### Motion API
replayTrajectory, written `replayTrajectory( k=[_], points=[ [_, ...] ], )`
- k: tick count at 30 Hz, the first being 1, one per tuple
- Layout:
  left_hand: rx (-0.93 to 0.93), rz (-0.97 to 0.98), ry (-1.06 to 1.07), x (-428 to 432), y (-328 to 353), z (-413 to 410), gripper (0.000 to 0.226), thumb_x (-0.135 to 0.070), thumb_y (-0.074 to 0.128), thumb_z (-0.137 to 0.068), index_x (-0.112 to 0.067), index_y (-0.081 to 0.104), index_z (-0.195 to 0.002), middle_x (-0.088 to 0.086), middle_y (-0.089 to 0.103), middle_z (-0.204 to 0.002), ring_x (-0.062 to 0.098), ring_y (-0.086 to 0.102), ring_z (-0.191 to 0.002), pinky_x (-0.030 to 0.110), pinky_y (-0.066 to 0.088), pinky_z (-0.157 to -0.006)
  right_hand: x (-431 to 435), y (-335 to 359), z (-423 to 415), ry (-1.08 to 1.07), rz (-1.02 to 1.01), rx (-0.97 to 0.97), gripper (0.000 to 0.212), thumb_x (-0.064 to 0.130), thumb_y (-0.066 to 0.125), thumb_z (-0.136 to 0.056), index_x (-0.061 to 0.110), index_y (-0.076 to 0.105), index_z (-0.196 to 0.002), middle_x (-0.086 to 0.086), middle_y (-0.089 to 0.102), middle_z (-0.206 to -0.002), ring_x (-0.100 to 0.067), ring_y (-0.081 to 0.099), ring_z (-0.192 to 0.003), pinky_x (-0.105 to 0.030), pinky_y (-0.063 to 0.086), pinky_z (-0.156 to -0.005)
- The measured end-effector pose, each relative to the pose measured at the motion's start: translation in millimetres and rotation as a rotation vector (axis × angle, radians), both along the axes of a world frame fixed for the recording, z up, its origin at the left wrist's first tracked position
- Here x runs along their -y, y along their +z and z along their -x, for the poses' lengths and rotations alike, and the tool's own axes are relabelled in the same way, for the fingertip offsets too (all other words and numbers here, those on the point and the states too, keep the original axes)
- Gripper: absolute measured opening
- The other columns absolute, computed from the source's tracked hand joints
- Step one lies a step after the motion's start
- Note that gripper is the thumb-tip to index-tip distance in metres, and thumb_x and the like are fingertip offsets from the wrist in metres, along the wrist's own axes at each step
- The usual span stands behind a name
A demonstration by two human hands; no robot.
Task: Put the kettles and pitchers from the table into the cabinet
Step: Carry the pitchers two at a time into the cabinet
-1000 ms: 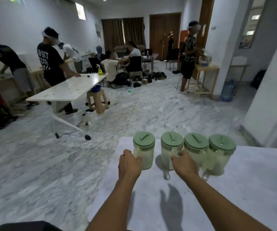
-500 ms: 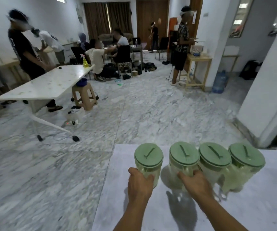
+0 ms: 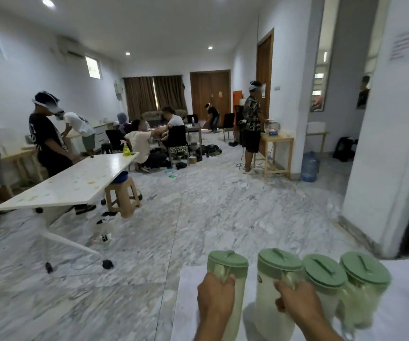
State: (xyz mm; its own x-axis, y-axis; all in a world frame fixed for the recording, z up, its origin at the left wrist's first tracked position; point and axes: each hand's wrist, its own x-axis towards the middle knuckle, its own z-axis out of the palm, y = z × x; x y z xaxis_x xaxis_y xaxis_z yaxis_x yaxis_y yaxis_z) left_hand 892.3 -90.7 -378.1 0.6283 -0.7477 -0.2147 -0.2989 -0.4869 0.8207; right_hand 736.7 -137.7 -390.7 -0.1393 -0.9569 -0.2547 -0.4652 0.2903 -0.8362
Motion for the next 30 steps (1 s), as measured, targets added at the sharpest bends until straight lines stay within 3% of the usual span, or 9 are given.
replayTrajectory(
  k=[2,6,10,14,17,20,25,30],
  points=[
    [-0.013,0.076,-0.026,-14.9,19.5,-0.9,0.040,-0.042,0.061,-0.087,-0.008,0.065,-0.107,0.011,0.069,-0.109,0.031,0.064,-0.103,0.031,0.051,-0.083,-23.5,21.6,3.5,-0.060,0.044,0.060,0.032,0.029,0.067,-0.085,0.004,0.071,-0.065,-0.009,0.071,-0.051,-0.024,0.068,-0.054,-0.029,0.050,-0.060],
    [-0.025,0.197,-0.138,-53.5,53.0,15.5,0.043,-0.042,0.058,-0.089,-0.004,0.067,-0.108,0.015,0.069,-0.109,0.033,0.063,-0.104,0.032,0.048,-0.082,-81.5,51.7,22.8,-0.222,0.137,0.156,0.028,0.026,0.067,-0.084,0.002,0.068,-0.068,-0.014,0.068,-0.054,-0.028,0.064,-0.051,-0.033,0.051,-0.057],
    [-0.066,0.237,-0.277,-92.2,82.6,55.6,0.049,-0.047,0.055,-0.090,-0.003,0.066,-0.110,0.017,0.069,-0.112,0.033,0.063,-0.106,0.034,0.051,-0.087,-146.8,75.3,68.9,-0.364,0.169,0.203,0.035,0.037,0.070,-0.081,0.002,0.067,-0.078,-0.016,0.068,-0.062,-0.029,0.064,-0.050,-0.029,0.048,-0.051],
    [-0.106,0.282,-0.424,-125.4,113.4,120.8,0.049,-0.047,0.052,-0.092,-0.004,0.067,-0.111,0.017,0.069,-0.115,0.034,0.063,-0.108,0.034,0.049,-0.088,-204.1,102.2,141.8,-0.521,0.252,0.225,0.044,0.048,0.072,-0.081,0.007,0.060,-0.070,-0.011,0.059,-0.046,-0.032,0.063,-0.050,-0.036,0.049,-0.055],
    [-0.149,0.348,-0.564,-147.4,134.0,185.9,0.043,-0.044,0.052,-0.093,-0.007,0.068,-0.106,0.015,0.070,-0.112,0.033,0.063,-0.105,0.035,0.050,-0.090,-241.3,123.1,204.1,-0.668,0.349,0.188,0.050,0.053,0.069,-0.081,0.006,0.060,-0.066,-0.010,0.059,-0.042,-0.032,0.063,-0.051,-0.037,0.049,-0.057],
    [-0.193,0.400,-0.707,-167.3,156.0,259.6,0.043,-0.044,0.052,-0.092,-0.008,0.067,-0.109,0.013,0.069,-0.114,0.033,0.063,-0.107,0.034,0.049,-0.091,-271.6,144.4,273.3,-0.787,0.430,0.152,0.056,0.056,0.064,-0.085,0.004,0.062,-0.063,-0.014,0.063,-0.050,-0.032,0.063,-0.053,-0.038,0.049,-0.060],
    [-0.269,0.475,-0.892,-197.1,195.7,402.8,0.046,-0.043,0.051,-0.094,-0.005,0.065,-0.116,0.015,0.067,-0.118,0.033,0.061,-0.110,0.028,0.042,-0.081,-321.6,177.7,402.5,-0.930,0.565,0.182,0.062,0.058,0.041,-0.096,0.006,0.060,-0.069,-0.013,0.058,-0.059,-0.029,0.058,-0.062,-0.043,0.047,-0.067],
    [-0.384,0.532,-1.028,-232.0,224.6,563.8,0.048,-0.042,0.041,-0.097,-0.004,0.065,-0.116,0.019,0.066,-0.119,0.036,0.061,-0.111,0.039,0.048,-0.094,-373.5,218.5,534.3,-1.136,0.682,0.138,0.054,0.046,0.036,-0.101,0.009,0.057,-0.067,-0.010,0.057,-0.058,-0.027,0.056,-0.061,-0.039,0.044,-0.068]
  ],
)
